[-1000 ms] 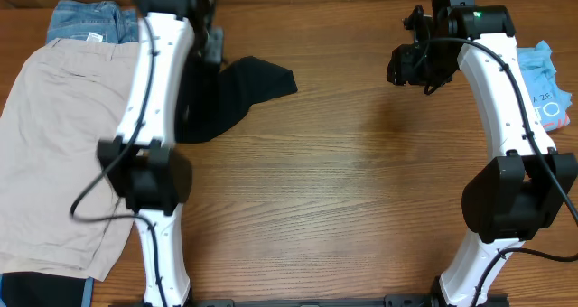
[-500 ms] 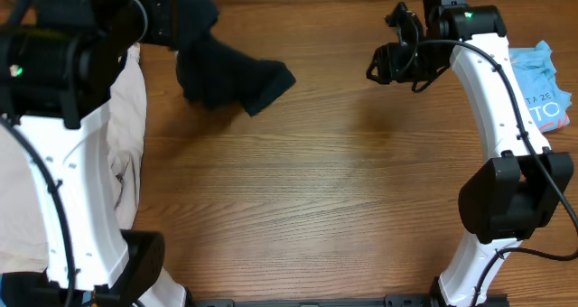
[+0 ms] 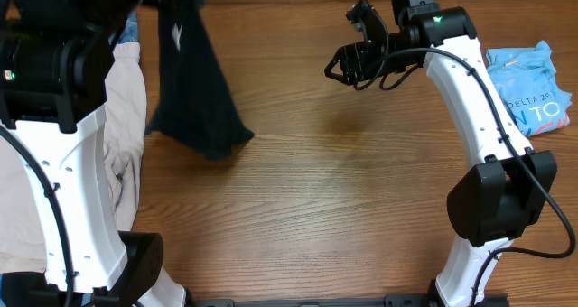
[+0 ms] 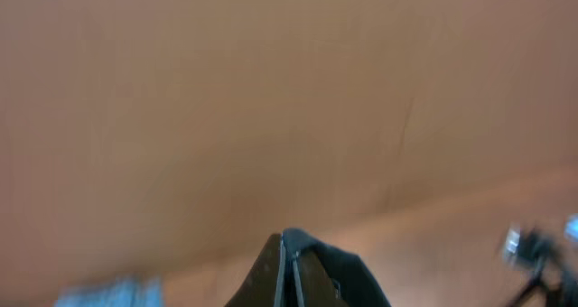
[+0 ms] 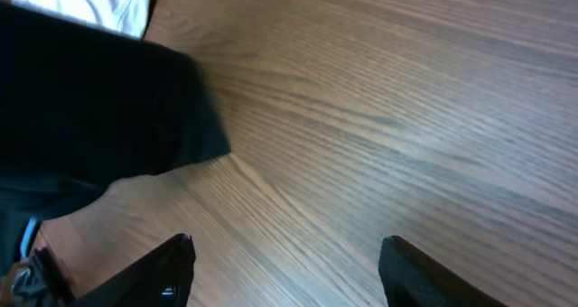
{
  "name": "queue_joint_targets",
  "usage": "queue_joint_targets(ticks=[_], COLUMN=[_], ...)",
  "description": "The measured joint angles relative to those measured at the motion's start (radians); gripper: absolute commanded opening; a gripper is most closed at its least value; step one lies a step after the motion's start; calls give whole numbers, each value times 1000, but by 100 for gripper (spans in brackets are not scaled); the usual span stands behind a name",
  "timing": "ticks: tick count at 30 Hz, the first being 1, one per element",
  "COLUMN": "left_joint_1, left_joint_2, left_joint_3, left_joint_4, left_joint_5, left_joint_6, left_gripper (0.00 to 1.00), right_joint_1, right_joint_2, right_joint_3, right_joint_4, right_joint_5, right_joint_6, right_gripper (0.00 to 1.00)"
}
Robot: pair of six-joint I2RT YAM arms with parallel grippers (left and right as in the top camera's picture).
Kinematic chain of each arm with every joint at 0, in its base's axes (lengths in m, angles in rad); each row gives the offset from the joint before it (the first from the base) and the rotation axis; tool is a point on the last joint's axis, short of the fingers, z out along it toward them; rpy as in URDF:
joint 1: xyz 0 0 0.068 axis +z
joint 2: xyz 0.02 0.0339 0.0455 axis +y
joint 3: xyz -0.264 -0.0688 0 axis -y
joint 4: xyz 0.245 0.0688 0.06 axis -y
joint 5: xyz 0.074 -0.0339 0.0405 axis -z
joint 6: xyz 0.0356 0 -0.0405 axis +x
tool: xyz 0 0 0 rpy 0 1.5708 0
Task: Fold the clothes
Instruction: 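Raise the shirt high toward the table's far edge with the left gripper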
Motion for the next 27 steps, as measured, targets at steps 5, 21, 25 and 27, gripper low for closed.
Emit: queue_joint_targets(ticks=[5,21,25,27], left_joint_1=[0,-1,-3,-8], left_joint_2=[0,219,303,326], left_joint_3=[0,1,-3,-4], left_joint_4=[251,595,639,631], left_joint_5=[81,245,349,387], left_joint_6=[-51,-427,-524,-545], left_gripper=[4,4,4,4], right_joint_1=[-53,-381,-396,-392], right_joint_2=[0,0,0,0], right_joint_3=[0,0,0,0], right_joint_4=[21,-67,-85,-92], right_joint_5=[86,164,166,155], right_joint_6=[92,190,191,190], right_gripper=[65,65,66,66])
